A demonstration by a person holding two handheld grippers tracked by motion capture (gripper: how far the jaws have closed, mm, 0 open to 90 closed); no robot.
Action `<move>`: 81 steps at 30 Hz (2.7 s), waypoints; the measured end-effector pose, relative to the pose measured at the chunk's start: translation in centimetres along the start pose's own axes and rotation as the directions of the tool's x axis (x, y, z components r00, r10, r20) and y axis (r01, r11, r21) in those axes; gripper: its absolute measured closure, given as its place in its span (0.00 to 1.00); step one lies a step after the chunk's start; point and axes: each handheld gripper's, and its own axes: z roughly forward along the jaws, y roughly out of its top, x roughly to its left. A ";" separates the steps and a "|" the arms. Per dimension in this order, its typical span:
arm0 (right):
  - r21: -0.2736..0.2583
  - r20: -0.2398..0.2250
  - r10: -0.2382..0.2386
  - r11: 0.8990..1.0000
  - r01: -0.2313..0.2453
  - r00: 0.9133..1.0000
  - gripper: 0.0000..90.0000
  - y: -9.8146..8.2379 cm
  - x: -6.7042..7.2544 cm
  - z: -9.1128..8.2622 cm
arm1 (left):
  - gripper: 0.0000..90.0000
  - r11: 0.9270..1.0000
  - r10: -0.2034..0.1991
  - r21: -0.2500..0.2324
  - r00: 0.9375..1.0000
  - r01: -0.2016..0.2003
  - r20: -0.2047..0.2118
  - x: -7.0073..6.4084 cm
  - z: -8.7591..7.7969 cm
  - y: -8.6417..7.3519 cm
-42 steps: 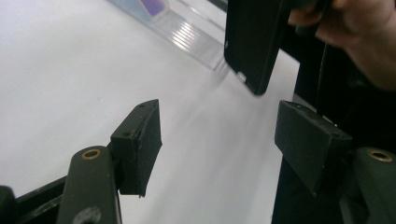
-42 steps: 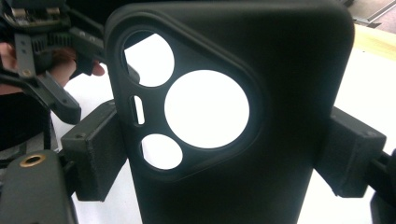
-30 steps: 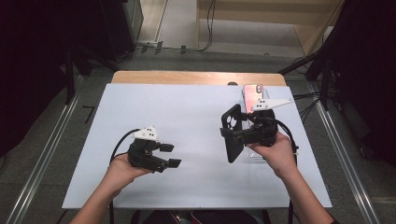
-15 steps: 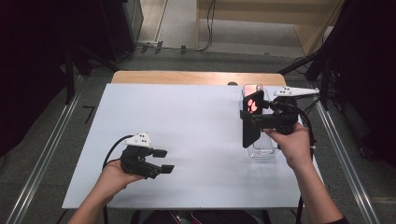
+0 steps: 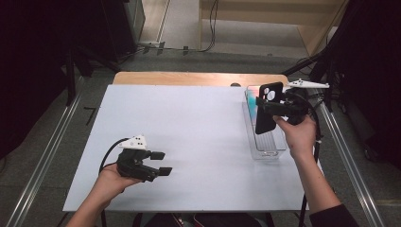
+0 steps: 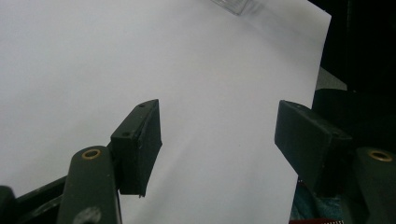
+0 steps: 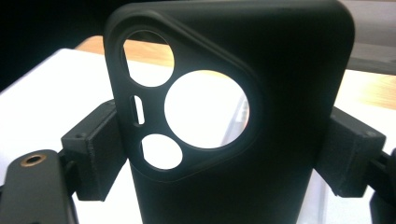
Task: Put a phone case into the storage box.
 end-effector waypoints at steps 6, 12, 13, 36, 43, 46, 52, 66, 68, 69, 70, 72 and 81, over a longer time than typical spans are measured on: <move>-0.013 0.069 0.040 0.999 -0.039 0.997 0.14 -0.3 -1.2 1.8 | 0.36 1.000 -0.004 -0.003 1.000 0.004 0.001 0.1 -0.1 0.0; -0.016 0.119 0.082 0.997 -0.081 0.989 0.14 -0.9 -2.3 3.6 | 0.36 1.000 -0.002 -0.006 1.000 0.002 0.001 0.1 -0.2 0.0; -0.018 0.129 0.079 0.997 -0.077 0.989 0.14 -1.0 -2.3 4.0 | 0.36 1.000 -0.001 -0.006 1.000 0.001 0.002 0.1 -0.2 0.1; 0.007 0.232 0.117 0.993 -0.121 0.966 0.15 -1.8 -4.0 10.2 | 0.36 1.000 0.004 -0.015 1.000 -0.004 0.013 0.0 -0.4 0.0; 0.003 0.252 0.100 0.995 -0.105 0.962 0.15 -0.7 -4.3 12.1 | 0.36 1.000 0.005 -0.007 1.000 -0.005 0.017 0.0 -0.1 0.0; -0.008 0.257 0.102 0.995 -0.103 0.961 0.15 -0.2 -4.5 12.7 | 0.36 1.000 0.003 -0.012 1.000 -0.003 0.019 0.1 -0.1 0.0; -0.038 0.271 0.112 0.994 -0.106 0.956 0.15 0.5 -4.9 13.9 | 0.36 1.000 0.000 -0.016 1.000 0.000 0.022 0.2 -0.2 0.1; -0.084 0.258 0.101 0.993 -0.082 0.961 0.12 0.4 -4.9 14.7 | 0.36 1.000 0.001 -0.012 1.000 -0.001 0.023 0.2 -0.1 0.1; -0.082 0.269 0.098 0.994 -0.079 0.958 0.12 0.4 -4.7 14.8 | 0.36 1.000 0.000 -0.009 1.000 0.000 0.024 0.3 -0.2 0.1; -0.072 0.283 0.093 0.995 -0.075 0.955 0.12 0.3 -4.6 14.9 | 0.36 1.000 -0.002 -0.010 1.000 0.002 0.026 0.3 -0.2 0.1; -0.068 0.295 0.084 0.995 -0.067 0.952 0.12 0.3 -4.5 15.0 | 0.36 1.000 -0.002 -0.015 1.000 0.003 0.026 0.3 -0.2 0.1; -0.063 0.293 0.066 0.997 -0.050 0.954 0.12 0.1 -4.2 15.2 | 0.36 1.000 -0.005 -0.024 1.000 0.006 0.027 0.2 -0.4 0.2; -0.065 0.291 0.078 0.996 -0.061 0.953 0.11 -0.2 -4.4 15.3 | 0.36 1.000 -0.003 -0.029 1.000 0.003 0.020 0.3 -0.4 0.2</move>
